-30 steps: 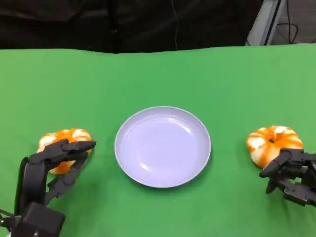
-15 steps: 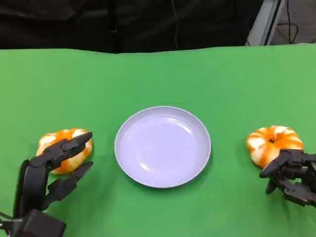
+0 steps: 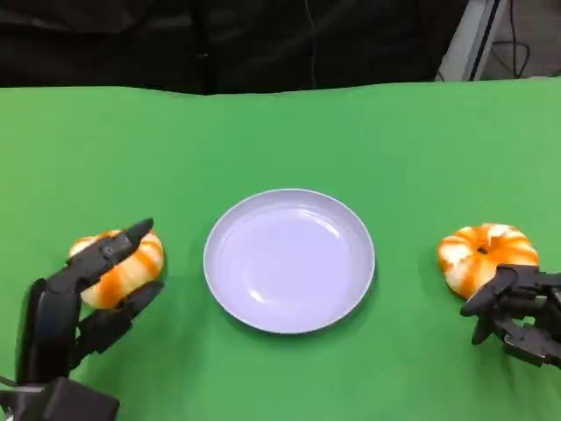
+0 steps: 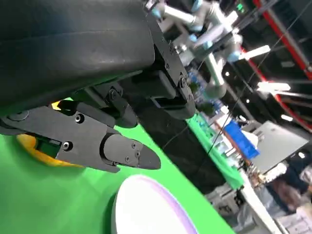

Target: Grasp the bread from the table and place it into the plate.

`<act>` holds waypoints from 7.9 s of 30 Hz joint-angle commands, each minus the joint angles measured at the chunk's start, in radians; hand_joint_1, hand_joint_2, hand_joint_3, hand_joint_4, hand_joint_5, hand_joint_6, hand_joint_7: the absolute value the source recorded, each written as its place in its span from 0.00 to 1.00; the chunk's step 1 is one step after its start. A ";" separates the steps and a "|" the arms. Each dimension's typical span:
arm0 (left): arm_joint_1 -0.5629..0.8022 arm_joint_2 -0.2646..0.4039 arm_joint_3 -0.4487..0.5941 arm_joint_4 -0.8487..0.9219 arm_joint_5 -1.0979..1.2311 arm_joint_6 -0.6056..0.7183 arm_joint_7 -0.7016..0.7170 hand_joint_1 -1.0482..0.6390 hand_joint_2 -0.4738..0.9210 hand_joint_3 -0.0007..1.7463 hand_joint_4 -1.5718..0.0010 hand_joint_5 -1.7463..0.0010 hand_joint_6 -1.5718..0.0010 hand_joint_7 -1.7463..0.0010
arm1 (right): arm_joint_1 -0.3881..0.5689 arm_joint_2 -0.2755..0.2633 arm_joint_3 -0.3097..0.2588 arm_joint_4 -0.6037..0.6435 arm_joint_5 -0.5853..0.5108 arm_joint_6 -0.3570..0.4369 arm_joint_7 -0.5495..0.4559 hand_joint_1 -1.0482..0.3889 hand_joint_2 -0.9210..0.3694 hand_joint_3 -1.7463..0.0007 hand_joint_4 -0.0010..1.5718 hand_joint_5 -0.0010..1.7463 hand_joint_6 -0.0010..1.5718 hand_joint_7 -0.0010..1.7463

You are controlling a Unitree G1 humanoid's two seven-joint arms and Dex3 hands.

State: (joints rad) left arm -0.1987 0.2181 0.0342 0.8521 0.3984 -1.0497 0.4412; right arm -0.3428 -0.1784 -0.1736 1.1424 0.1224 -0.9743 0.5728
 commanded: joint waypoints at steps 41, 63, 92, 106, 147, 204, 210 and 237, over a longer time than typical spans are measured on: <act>-0.090 0.189 -0.177 0.071 0.240 0.364 0.273 0.22 1.00 0.00 0.69 1.00 0.73 1.00 | -0.002 -0.021 -0.015 -0.002 0.018 0.002 0.023 0.77 0.02 0.71 0.56 0.79 0.61 0.51; -0.225 0.190 -0.312 0.217 0.240 0.451 0.164 0.13 0.99 0.00 0.74 1.00 0.77 1.00 | -0.002 -0.020 -0.014 0.001 0.024 -0.007 0.026 0.77 0.02 0.71 0.55 0.79 0.61 0.52; -0.329 0.185 -0.390 0.353 0.235 0.550 0.131 0.15 1.00 0.01 0.74 1.00 0.76 1.00 | -0.002 -0.020 -0.014 0.000 0.026 -0.011 0.027 0.77 0.03 0.69 0.55 0.80 0.61 0.51; -0.369 0.175 -0.402 0.396 0.228 0.575 0.101 0.16 1.00 0.01 0.74 1.00 0.76 1.00 | 0.002 -0.020 -0.013 -0.005 0.027 -0.002 0.027 0.78 0.03 0.70 0.55 0.79 0.61 0.52; -0.415 0.130 -0.483 0.421 0.242 0.654 0.010 0.58 0.96 0.01 0.78 0.99 0.77 0.99 | 0.007 -0.019 -0.015 -0.008 0.031 -0.015 0.029 0.77 0.02 0.71 0.55 0.79 0.61 0.52; -0.365 0.116 -0.425 0.341 0.183 0.597 0.081 0.54 1.00 0.28 0.87 0.03 0.78 0.22 | 0.005 -0.016 -0.012 -0.005 0.028 -0.012 0.030 0.78 0.02 0.71 0.55 0.79 0.61 0.51; -0.353 0.126 -0.424 0.290 0.187 0.603 0.078 0.54 1.00 0.26 0.87 0.03 0.78 0.22 | 0.004 -0.018 -0.008 -0.004 0.018 -0.021 0.020 0.77 0.02 0.71 0.55 0.79 0.61 0.51; -0.228 0.193 -0.379 -0.127 0.221 0.625 0.048 0.53 1.00 0.27 0.85 0.08 0.82 0.23 | 0.000 -0.015 -0.007 0.000 0.022 -0.012 0.021 0.77 0.03 0.70 0.56 0.80 0.61 0.51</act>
State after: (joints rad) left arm -0.4473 0.3880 -0.3566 0.7686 0.6097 -0.4332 0.5013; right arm -0.3437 -0.1799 -0.1763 1.1402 0.1406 -0.9859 0.5929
